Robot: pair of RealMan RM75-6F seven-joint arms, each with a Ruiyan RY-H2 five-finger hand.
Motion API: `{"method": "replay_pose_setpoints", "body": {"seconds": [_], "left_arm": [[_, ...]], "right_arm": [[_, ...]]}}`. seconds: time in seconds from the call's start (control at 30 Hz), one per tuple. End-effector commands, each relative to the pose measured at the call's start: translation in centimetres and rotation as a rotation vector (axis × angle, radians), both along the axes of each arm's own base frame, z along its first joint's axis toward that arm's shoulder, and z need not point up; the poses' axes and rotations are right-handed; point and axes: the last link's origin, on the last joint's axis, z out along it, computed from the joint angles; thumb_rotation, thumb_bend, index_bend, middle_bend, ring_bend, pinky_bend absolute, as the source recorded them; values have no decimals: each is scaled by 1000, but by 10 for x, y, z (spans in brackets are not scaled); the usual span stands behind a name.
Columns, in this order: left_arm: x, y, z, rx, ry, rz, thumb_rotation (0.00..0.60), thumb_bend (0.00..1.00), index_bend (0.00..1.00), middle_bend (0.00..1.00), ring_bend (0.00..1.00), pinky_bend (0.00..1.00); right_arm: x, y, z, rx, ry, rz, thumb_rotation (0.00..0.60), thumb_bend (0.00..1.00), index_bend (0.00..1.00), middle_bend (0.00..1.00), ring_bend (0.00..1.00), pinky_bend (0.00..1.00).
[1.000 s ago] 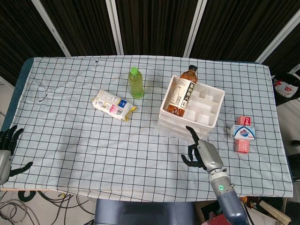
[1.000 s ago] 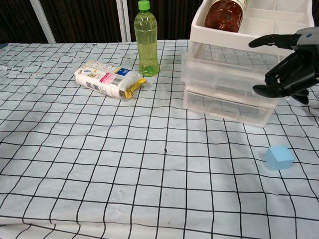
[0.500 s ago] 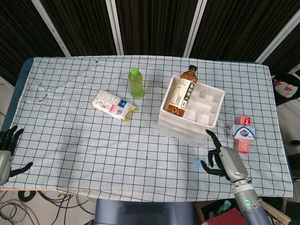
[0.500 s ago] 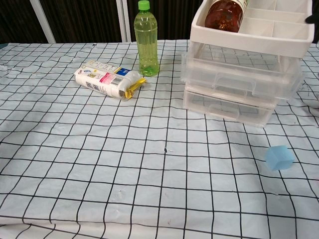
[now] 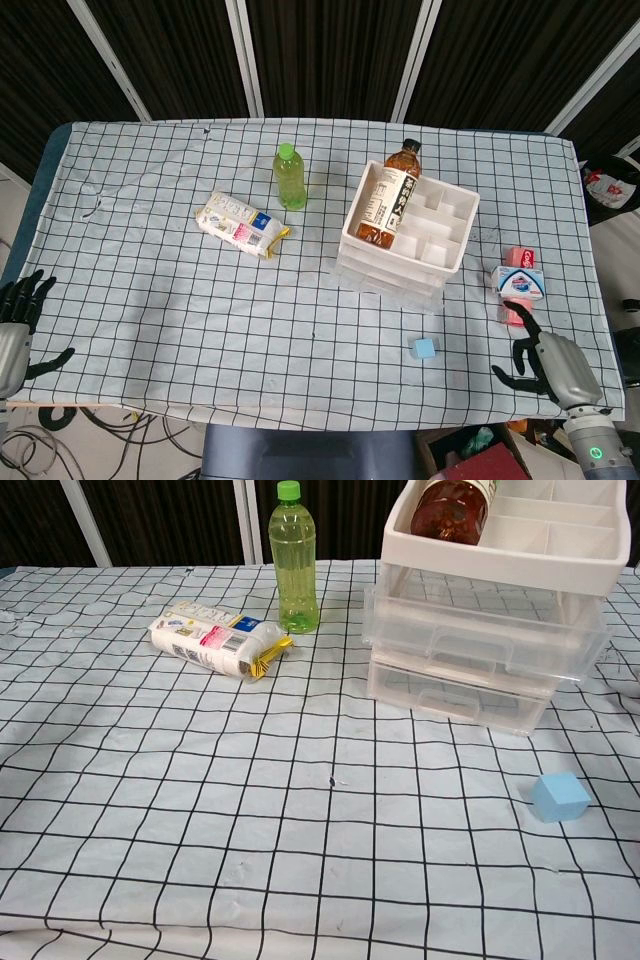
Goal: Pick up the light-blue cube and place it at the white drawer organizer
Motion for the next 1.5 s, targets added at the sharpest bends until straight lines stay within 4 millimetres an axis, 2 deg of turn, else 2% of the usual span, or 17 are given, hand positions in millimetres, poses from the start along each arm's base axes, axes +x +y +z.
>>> {"method": "replay_pose_setpoints", "body": {"seconds": [0.03, 0.23, 0.47, 0.67, 1.03, 1.5], "left_arm": [[0, 0, 0, 0, 2, 0, 600, 19, 0, 0, 0, 0], [-1, 1, -1, -3, 4, 4, 600, 20, 0, 0, 0, 0], [-2, 1, 0, -3, -1, 5, 600, 19, 0, 0, 0, 0], [-3, 2, 2, -3, -6, 9, 600, 20, 0, 0, 0, 0], [-3, 4, 2, -6, -10, 15, 600, 20, 0, 0, 0, 0], [-3, 3, 1, -7, -11, 17, 600, 19, 0, 0, 0, 0]], "right_arm": [[-10, 6, -25, 94, 49, -27, 600, 184, 138, 767, 842, 758], [-9, 5, -61, 155, 79, -29, 600, 224, 174, 767, 842, 757], [12, -4, -100, 169, 69, 14, 600, 238, 229, 772, 846, 758], [23, -15, -123, 151, 63, 30, 600, 238, 230, 772, 846, 758], [23, -29, -146, 131, 78, 5, 600, 238, 238, 772, 846, 758], [-1, -33, -149, 107, 141, -42, 600, 276, 321, 772, 846, 758]]}}
